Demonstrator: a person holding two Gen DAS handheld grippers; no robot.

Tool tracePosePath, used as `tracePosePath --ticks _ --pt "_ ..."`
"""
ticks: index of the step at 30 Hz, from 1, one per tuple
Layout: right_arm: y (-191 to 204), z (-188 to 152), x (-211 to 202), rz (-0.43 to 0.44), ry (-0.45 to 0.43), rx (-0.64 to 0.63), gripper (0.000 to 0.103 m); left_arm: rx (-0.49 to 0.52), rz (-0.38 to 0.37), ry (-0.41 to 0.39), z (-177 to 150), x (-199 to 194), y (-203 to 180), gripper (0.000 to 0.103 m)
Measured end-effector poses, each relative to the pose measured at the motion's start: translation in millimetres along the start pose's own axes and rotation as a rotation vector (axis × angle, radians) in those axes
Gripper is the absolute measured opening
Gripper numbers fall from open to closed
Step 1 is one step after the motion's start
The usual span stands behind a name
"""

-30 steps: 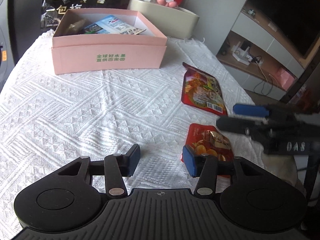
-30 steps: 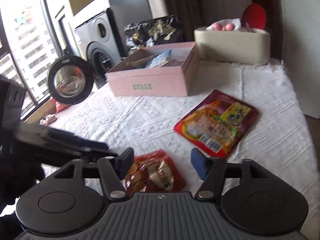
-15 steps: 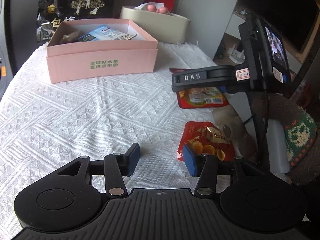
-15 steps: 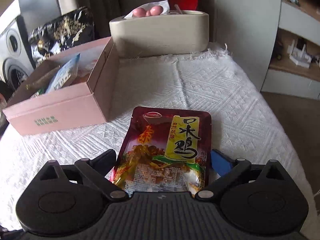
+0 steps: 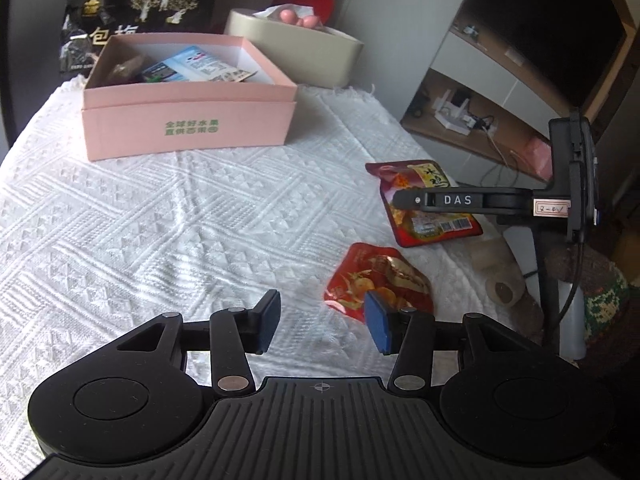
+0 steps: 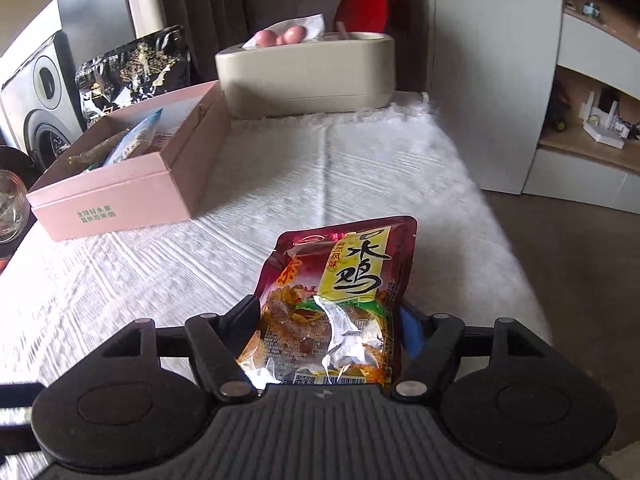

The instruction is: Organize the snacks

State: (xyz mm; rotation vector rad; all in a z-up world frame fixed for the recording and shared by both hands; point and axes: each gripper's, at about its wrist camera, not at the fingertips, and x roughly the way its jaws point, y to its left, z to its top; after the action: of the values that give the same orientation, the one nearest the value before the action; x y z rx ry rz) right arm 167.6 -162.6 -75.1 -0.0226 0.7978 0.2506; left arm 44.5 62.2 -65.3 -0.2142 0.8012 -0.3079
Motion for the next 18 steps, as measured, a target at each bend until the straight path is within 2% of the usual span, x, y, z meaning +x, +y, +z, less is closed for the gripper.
tracePosePath --ticks 4,6,11,13,18 --pt "-20.1 -20.2 -18.5 0.016 -0.021 0.019 0.076 0.103 -0.066 0.028 -3.2 4.6 -31.1 0.051" --pt "-24.0 -29.2 -23.7 0.033 -0.039 0.019 0.079 0.145 -0.07 0.041 -3.9 10.2 -42.6 0.051" --pt "-17.9 -41.0 -28.0 0.019 -0.089 -0.036 0.083 0.243 0.051 0.069 -5.3 26.7 -52.6 0.051" --pt "-12.2 -42.4 -30.0 0.013 -0.1 -0.073 0.084 0.242 0.09 0.068 -5.5 28.7 -47.3 0.052" --pt "5.1 -49.1 -38.4 0.002 -0.133 -0.165 0.085 0.193 0.12 0.054 -1.4 25.9 -30.9 0.053"
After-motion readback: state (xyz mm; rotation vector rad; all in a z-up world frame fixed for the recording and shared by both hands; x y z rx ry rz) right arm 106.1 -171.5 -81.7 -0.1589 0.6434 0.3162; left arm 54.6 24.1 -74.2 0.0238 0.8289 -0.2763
